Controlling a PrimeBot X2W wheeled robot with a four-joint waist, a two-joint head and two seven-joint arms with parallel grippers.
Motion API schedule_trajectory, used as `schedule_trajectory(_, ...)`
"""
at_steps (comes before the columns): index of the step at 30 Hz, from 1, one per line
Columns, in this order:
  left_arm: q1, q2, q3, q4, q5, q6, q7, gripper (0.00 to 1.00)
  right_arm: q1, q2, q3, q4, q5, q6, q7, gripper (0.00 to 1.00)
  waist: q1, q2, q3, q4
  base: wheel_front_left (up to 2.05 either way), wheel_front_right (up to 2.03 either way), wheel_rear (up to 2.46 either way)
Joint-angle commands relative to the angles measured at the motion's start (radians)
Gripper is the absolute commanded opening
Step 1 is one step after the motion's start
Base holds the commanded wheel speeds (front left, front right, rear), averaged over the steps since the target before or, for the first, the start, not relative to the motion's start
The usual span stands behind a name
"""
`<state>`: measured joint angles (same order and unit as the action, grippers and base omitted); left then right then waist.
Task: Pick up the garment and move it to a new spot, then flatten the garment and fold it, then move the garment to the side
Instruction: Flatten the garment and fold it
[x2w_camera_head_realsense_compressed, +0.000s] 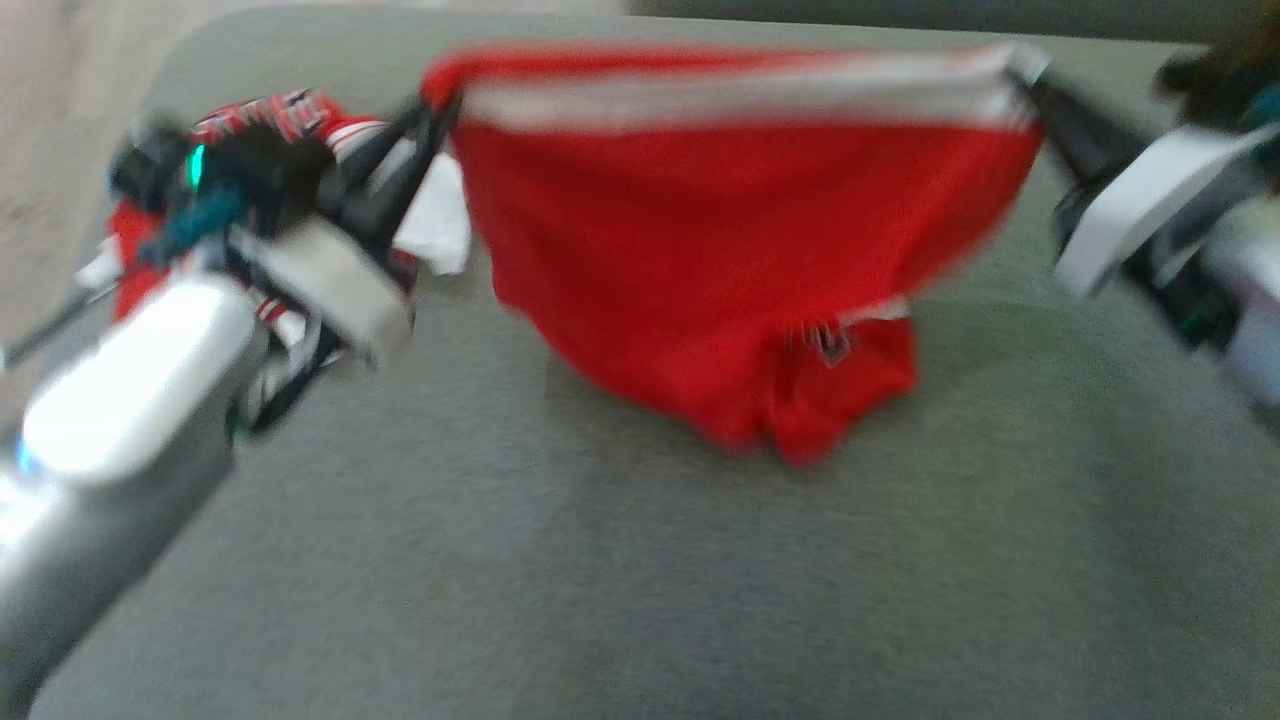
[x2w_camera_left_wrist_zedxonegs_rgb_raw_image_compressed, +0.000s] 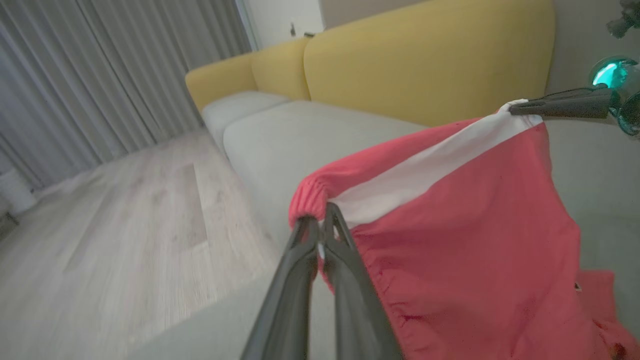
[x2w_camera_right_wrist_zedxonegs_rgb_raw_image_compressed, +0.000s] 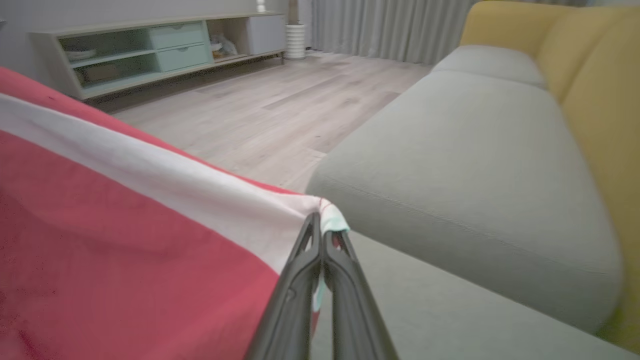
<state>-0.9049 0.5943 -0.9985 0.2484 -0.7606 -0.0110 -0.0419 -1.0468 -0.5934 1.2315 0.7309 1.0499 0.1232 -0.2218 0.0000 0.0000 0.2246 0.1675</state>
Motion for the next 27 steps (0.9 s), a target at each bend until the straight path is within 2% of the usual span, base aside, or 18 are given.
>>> schedule_trajectory(1,-0.137,-0.005,0.06,0.017,0.04,-0.013,-0.02,0.0,-0.064,-0.049,-0.029,0.016,-0.006,0.008,-0.023,0.0,0.0,0.0,0.0,-0.091,0.0,0.0,0.0)
schedule_trajectory(5,-0.328,-0.082,0.054,0.131,0.142,-0.032,-0.064,0.0,-0.203,-0.086,-0.066,0.07,-0.041,0.008,-0.034,0.0,0.0,0.0,0.023,-0.185,0.0,0.0,0.0)
schedule_trajectory(8,-0.46,-0.152,0.047,0.248,0.221,-0.025,-0.129,0.0,-0.308,-0.102,-0.095,0.111,-0.085,0.008,-0.038,0.0,0.0,0.0,0.043,-0.253,0.0,0.0,0.0)
schedule_trajectory(9,-0.46,-0.152,0.047,0.248,0.221,-0.025,-0.129,0.0,-0.308,-0.102,-0.095,0.111,-0.085,0.008,-0.038,0.0,0.0,0.0,0.043,-0.253,0.0,0.0,0.0)
schedule_trajectory(13,-0.605,-0.243,0.066,0.393,0.302,0.02,-0.206,0.0,-0.436,-0.116,-0.168,0.141,-0.153,0.008,-0.039,0.0,0.0,0.0,0.068,-0.331,0.0,0.0,0.0)
schedule_trajectory(16,-0.671,-0.284,0.085,0.448,0.344,0.025,-0.218,0.0,-0.482,-0.13,-0.231,0.122,-0.214,0.008,-0.04,0.0,0.0,0.0,0.087,-0.376,0.0,0.0,0.0)
schedule_trajectory(18,-0.662,-0.292,0.091,0.432,0.375,0.007,-0.219,0.0,-0.467,-0.135,-0.263,0.095,-0.247,0.008,-0.04,0.0,0.0,0.0,0.093,-0.399,0.0,0.0,0.0)
schedule_trajectory(21,-0.566,-0.271,0.065,0.387,0.435,-0.022,-0.219,0.0,-0.376,-0.13,-0.29,0.046,-0.283,0.008,-0.04,0.0,0.0,0.0,0.095,-0.424,0.0,0.0,0.0)
schedule_trajectory(24,-0.386,-0.248,0.033,0.313,0.466,-0.032,-0.22,0.0,-0.222,-0.11,-0.306,-0.018,-0.279,0.008,-0.04,0.0,0.0,0.0,0.088,-0.432,0.0,0.0,0.0)
schedule_trajectory(27,-0.182,-0.243,0.02,0.233,0.464,-0.01,-0.22,0.0,-0.053,-0.12,-0.353,-0.087,-0.271,0.008,-0.04,0.0,0.0,0.0,0.081,-0.416,0.0,0.0,0.0)
